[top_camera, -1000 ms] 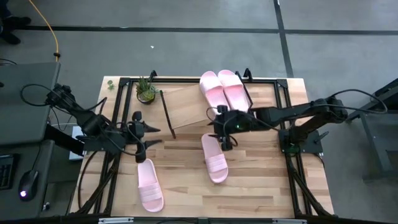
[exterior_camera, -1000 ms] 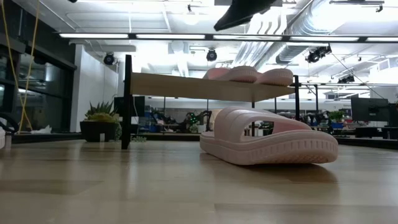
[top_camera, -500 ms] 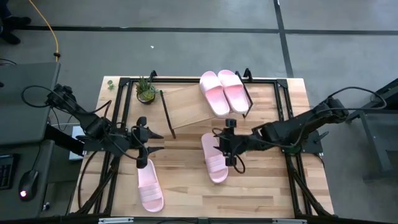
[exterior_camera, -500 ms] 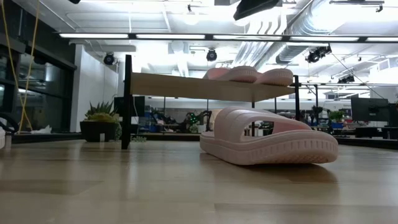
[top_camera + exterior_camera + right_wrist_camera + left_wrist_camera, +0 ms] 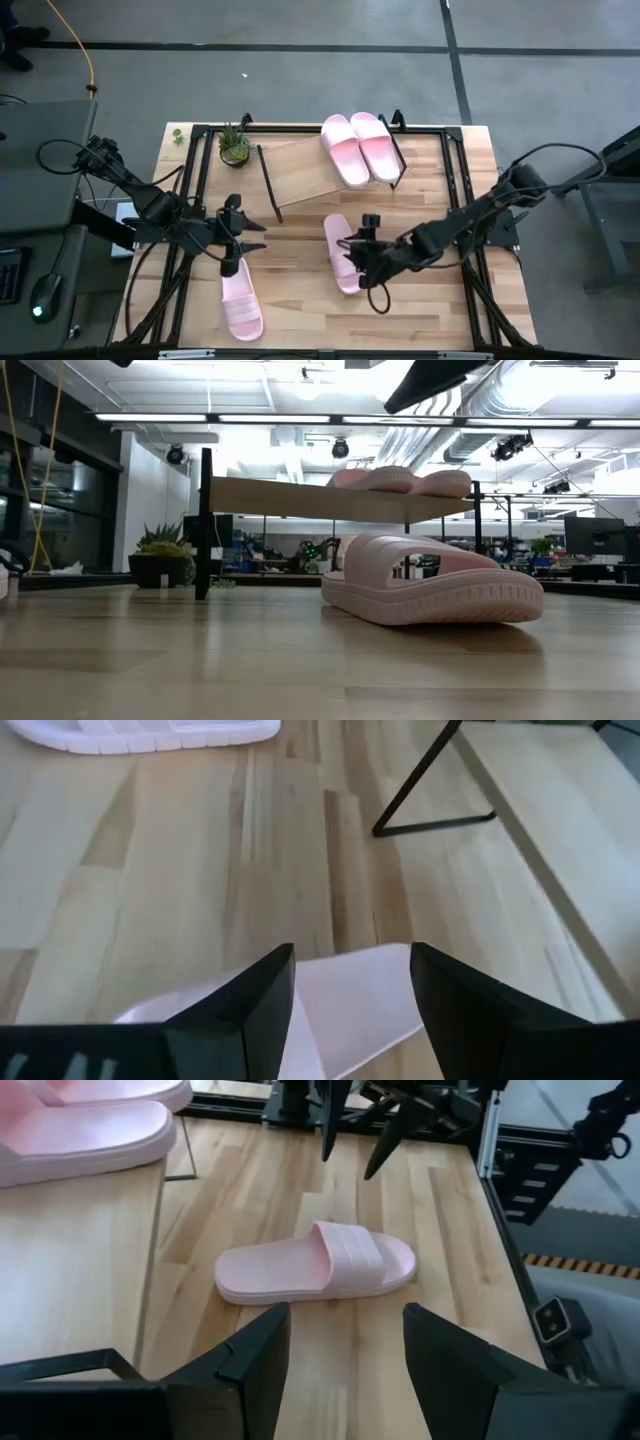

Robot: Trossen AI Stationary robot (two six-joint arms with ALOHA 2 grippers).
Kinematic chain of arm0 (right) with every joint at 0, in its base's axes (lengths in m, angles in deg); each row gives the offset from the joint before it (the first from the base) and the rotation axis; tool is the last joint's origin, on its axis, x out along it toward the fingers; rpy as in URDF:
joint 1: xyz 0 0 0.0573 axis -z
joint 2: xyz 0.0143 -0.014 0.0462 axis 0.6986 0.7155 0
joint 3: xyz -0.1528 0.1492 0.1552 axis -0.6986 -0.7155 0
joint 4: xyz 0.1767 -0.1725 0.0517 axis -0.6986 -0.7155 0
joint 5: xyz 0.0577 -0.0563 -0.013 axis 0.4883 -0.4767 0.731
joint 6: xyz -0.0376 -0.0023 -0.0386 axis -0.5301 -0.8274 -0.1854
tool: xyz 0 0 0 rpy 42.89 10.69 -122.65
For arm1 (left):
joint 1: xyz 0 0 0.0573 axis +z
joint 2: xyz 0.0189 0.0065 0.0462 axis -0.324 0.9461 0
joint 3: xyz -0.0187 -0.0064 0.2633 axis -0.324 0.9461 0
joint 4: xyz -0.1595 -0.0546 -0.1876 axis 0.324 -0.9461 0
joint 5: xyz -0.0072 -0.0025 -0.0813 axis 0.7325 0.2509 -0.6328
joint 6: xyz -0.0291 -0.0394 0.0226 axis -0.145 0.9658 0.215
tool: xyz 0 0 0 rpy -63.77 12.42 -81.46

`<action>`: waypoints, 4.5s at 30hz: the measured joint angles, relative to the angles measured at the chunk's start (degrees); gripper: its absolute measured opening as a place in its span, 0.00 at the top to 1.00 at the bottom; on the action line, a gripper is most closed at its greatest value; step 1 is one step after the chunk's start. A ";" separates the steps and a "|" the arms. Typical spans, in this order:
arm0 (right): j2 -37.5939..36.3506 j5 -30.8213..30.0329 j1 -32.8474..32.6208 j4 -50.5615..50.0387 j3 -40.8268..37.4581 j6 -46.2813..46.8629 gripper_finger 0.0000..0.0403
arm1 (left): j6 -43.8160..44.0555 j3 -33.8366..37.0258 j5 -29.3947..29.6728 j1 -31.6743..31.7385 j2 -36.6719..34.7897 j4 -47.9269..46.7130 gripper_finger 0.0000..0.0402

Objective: Pick and place slides into the shelf
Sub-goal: Put the right pink slide on the shelf

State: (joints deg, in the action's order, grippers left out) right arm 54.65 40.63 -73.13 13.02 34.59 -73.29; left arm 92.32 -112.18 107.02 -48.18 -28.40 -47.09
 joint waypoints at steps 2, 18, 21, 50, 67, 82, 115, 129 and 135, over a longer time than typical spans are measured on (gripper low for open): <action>0.94 -1.27 -1.04 0.02 0.00 1.38 0.52 | 0.14 0.02 -0.98 0.00 0.00 0.00 0.55; 5.80 -8.21 -7.82 0.06 -0.02 9.45 0.52 | 0.50 3.21 -3.43 0.00 -0.02 3.92 0.55; 6.98 -8.28 -8.33 0.05 -0.02 10.54 0.52 | 0.52 3.21 -4.03 0.00 -0.02 4.04 0.55; 13.28 -3.71 -11.11 9.02 -0.07 10.49 0.52 | 1.55 3.21 -4.23 0.00 -0.02 3.83 0.55; 20.90 -9.48 -13.99 4.82 -0.07 13.54 0.52 | 1.48 3.21 -4.23 -0.02 -0.02 3.69 0.55; 21.53 -14.65 -13.93 1.13 -0.07 16.61 0.52 | 1.37 3.21 -4.22 -0.01 -0.04 3.69 0.55; 24.85 -16.15 -11.37 -3.49 -0.04 21.03 0.52 | 1.44 3.21 -4.21 -0.02 -0.04 3.71 0.55; 24.92 -18.59 -10.98 -3.49 -0.04 22.14 0.52 | 1.44 3.21 -4.19 -0.02 -0.04 3.72 0.55; 24.92 -19.78 -10.89 -3.47 -0.04 22.58 0.52 | 1.42 3.21 -4.19 -0.02 -0.04 3.76 0.55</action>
State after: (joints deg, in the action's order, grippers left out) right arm 79.57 20.84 -84.02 9.55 34.54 -50.71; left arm 93.75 -108.97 102.83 -48.21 -28.44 -43.33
